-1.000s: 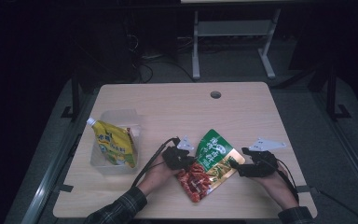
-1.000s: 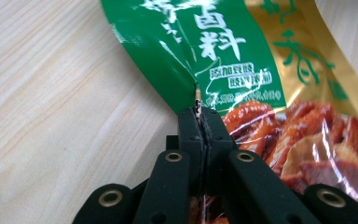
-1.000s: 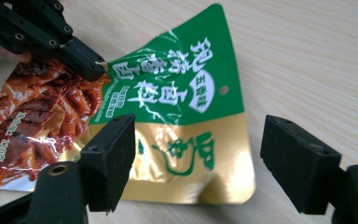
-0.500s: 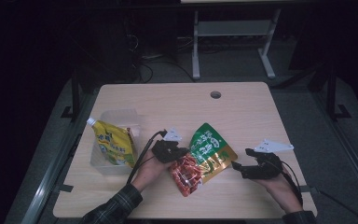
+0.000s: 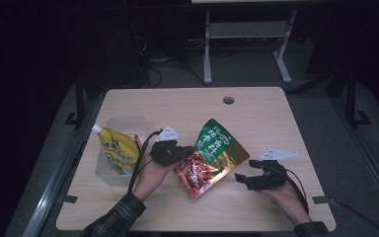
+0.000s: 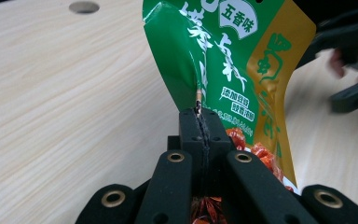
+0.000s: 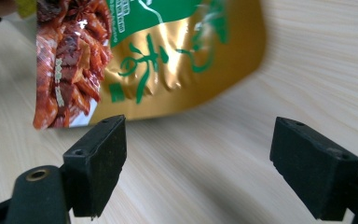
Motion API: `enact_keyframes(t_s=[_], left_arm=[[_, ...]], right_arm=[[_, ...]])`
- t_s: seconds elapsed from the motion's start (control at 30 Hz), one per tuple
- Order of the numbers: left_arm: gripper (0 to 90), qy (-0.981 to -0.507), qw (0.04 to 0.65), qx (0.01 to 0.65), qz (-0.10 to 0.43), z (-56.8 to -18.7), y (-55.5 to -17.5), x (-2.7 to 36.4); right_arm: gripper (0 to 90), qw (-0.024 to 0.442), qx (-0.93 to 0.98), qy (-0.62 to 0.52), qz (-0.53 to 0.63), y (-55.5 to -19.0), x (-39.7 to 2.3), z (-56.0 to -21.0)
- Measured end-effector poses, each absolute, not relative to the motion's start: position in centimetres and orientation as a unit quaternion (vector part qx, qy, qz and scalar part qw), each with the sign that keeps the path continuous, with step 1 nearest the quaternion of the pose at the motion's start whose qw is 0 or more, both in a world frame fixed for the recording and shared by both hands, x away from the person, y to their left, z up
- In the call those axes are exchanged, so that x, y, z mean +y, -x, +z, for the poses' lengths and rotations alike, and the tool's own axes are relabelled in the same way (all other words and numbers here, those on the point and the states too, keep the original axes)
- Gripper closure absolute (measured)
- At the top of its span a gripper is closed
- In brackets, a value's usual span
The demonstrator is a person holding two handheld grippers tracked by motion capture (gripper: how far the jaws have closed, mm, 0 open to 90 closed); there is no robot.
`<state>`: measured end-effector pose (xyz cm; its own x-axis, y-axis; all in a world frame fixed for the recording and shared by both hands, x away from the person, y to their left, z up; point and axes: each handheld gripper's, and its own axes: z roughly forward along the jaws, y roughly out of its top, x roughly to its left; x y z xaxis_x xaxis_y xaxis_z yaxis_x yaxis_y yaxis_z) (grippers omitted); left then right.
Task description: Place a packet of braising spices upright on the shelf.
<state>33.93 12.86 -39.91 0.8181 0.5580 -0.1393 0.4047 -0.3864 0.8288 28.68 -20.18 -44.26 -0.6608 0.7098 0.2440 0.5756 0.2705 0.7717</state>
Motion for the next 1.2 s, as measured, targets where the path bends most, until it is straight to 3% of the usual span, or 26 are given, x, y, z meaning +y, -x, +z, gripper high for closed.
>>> enact_keyframes(t_s=[0.17,0.37,0.53,0.8,0.97,1.2], left_arm=[[90.0,-0.822,0.488,0.283,0.079,-39.1,-33.3,12.8],[90.0,-0.818,0.495,0.282,0.079,-38.8,-33.2,12.8],[90.0,-0.815,0.498,0.285,0.080,-38.8,-33.2,12.9],[90.0,-0.818,0.492,0.285,0.085,-39.1,-33.1,12.7],[89.8,-0.820,0.490,0.282,0.085,-39.4,-32.9,12.5],[85.2,-0.835,0.458,0.287,0.102,-40.0,-33.2,12.3]], right_arm=[[20.7,0.059,0.776,-0.395,0.488,-29.8,-18.8,-44.1],[31.4,0.025,0.751,-0.387,0.535,-30.5,-18.1,-44.4],[51.7,0.005,0.745,-0.373,0.553,-30.8,-17.5,-44.4],[82.7,0.042,0.752,-0.348,0.558,-30.7,-17.1,-43.6],[88.8,0.050,0.767,-0.340,0.542,-31.0,-17.2,-43.0],[89.5,0.055,0.780,-0.337,0.525,-31.4,-17.6,-41.4]])
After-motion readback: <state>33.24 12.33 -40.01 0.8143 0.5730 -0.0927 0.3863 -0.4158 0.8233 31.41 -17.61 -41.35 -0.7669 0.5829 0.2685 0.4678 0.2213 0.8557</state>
